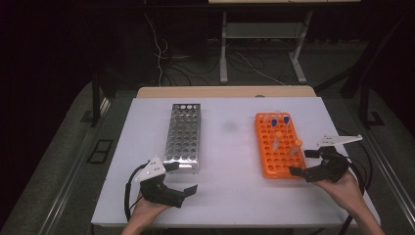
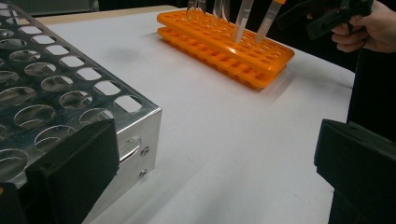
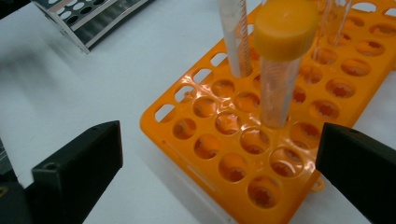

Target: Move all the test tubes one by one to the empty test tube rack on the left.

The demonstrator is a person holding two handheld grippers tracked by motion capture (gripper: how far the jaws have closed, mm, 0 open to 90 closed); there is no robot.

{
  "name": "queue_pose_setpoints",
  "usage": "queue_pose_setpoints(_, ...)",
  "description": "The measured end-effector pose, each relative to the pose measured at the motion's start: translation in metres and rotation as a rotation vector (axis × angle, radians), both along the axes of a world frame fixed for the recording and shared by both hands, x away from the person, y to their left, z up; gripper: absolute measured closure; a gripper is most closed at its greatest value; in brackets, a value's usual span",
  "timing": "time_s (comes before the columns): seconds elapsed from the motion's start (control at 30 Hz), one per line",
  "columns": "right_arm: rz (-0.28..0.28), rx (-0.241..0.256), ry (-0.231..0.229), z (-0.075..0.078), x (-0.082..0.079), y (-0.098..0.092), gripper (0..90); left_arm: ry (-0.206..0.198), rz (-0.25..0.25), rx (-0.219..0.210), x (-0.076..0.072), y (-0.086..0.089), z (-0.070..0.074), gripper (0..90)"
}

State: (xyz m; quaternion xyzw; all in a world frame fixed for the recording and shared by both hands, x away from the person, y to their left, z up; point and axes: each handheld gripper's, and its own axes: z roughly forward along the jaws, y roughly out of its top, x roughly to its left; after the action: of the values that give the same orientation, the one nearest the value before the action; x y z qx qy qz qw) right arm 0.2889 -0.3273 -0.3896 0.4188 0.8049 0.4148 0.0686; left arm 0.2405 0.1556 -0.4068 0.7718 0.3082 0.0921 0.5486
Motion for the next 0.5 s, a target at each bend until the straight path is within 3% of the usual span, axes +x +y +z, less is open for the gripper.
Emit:
queue_pose_setpoints(0.4,0.01,-0.011,-0.006,-0.001,0.019,-0.003,0.3,0.002,0.002,-0.001,0.0,0.0,0.0,0.0)
queue_pose_setpoints(0.5,0.013,-0.018,-0.009,-0.004,0.023,-0.005,7.3,0.0,0.003,-0.001,0.0,0.0,0.0,0.0)
